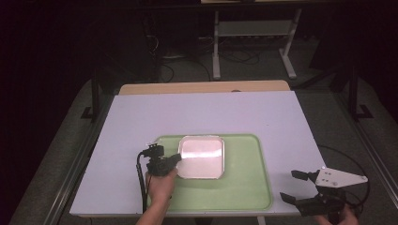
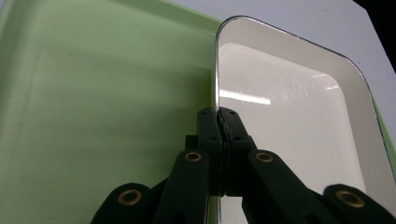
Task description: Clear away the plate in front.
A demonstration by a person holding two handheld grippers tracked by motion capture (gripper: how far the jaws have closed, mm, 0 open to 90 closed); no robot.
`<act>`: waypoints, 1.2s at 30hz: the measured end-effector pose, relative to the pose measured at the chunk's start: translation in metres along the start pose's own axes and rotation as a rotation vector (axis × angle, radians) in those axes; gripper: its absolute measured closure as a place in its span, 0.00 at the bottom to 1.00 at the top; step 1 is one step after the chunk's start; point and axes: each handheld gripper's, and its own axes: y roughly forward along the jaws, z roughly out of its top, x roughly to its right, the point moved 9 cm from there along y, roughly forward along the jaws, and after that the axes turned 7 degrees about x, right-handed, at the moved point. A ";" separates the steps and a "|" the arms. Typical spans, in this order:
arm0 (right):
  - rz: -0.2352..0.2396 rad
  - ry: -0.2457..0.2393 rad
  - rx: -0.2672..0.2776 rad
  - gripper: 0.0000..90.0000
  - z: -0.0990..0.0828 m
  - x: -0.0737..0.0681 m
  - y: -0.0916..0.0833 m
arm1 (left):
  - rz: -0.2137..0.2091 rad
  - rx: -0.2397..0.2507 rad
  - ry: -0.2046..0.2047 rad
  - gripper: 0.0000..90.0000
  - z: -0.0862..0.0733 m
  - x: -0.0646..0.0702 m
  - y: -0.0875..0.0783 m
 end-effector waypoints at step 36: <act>0.013 -0.018 -0.012 0.16 0.001 -0.006 0.006 | 0.053 0.027 -0.020 0.95 -0.032 0.006 -0.005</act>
